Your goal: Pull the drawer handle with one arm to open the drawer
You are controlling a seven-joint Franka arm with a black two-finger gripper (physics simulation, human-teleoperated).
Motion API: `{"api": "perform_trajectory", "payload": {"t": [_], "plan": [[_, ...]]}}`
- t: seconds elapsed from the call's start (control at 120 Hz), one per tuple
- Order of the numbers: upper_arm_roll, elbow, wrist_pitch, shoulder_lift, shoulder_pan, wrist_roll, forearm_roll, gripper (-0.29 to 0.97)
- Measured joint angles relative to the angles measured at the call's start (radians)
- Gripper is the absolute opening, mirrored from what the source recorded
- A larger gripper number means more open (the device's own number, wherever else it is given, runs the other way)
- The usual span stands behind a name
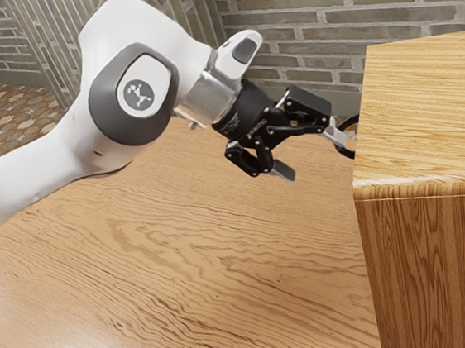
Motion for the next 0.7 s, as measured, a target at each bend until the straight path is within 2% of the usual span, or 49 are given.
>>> {"api": "perform_trajectory", "payload": {"t": [0.167, 0.375, 0.7], "plan": [[0.020, -0.018, 0.002, -0.009, 0.003, -0.002, -0.003, 0.67], [0.005, -0.042, 0.000, -0.027, 0.041, -0.003, 0.001, 0.68], [0.079, -0.116, -0.001, -0.080, 0.015, -0.004, 0.000, 0.68]]}}
